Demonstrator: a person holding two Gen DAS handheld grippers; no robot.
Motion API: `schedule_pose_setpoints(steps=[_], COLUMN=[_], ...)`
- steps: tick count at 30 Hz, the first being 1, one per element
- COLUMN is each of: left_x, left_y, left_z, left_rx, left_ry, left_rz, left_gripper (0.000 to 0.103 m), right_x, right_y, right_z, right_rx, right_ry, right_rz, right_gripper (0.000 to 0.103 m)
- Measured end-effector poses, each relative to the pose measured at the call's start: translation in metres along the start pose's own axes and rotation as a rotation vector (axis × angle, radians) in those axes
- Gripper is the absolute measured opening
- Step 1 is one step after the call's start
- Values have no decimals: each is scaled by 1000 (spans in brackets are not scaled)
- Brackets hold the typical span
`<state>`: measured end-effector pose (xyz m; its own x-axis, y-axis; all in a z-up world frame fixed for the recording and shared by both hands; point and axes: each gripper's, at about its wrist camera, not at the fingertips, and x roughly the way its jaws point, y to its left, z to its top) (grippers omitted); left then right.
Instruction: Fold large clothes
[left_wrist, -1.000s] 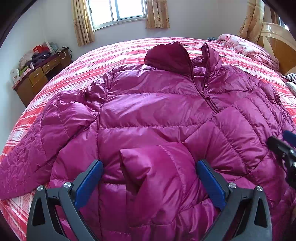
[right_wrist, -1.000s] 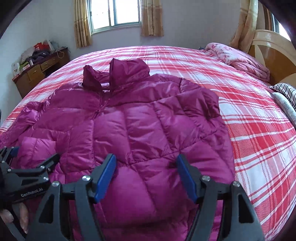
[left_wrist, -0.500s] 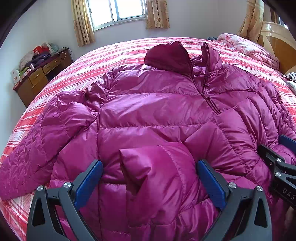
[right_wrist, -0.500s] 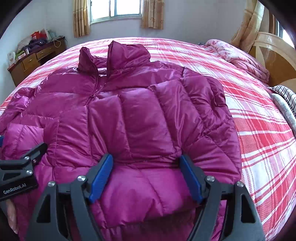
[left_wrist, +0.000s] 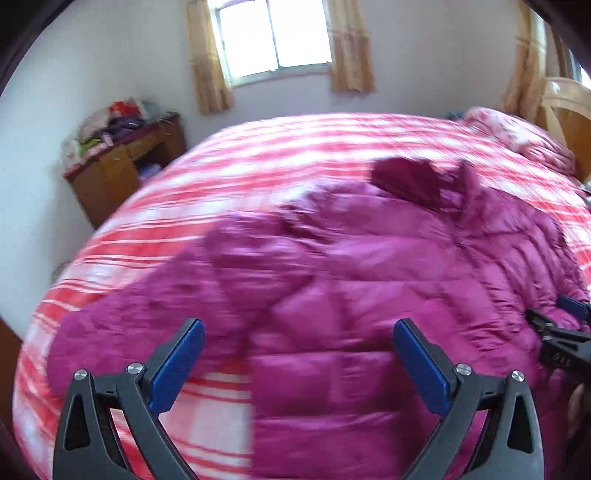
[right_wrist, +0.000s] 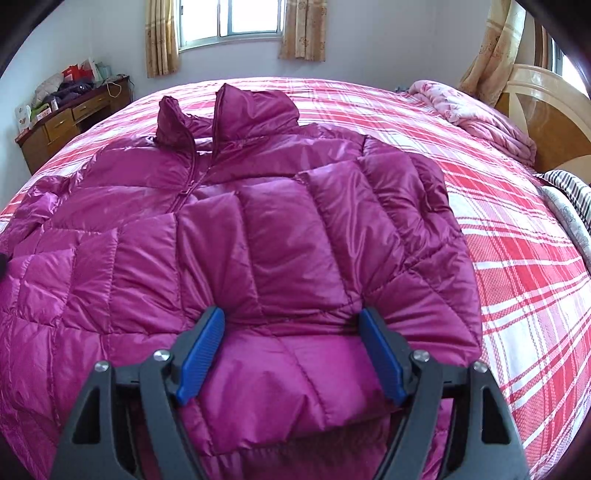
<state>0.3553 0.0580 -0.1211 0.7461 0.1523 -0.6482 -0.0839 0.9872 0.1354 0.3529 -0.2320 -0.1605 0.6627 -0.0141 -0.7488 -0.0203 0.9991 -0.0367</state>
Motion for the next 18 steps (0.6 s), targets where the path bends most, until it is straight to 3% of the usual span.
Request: schedule_pose_setpoints(steps=[7,10,14,18], left_x=[-7,-4,21,49], left_y=[157,208,251,258], left_z=[-46,-65,-76,-71], left_rx=[-230,-331,-442,-458], left_ry=[78,108,157,200], left_rz=[238,314,340,286], left_gripper=[102,102,102,98], right_x=[0,0,-2,-3], right_y=[1,1,0,1], right_z=[1,1,0,0], right_rx=[-1,-3,-4,-7], right_ry=[-8,-7,-10,-12], right_rz=[-3,-4,-4,-9], right_gripper=[79,79,79,79])
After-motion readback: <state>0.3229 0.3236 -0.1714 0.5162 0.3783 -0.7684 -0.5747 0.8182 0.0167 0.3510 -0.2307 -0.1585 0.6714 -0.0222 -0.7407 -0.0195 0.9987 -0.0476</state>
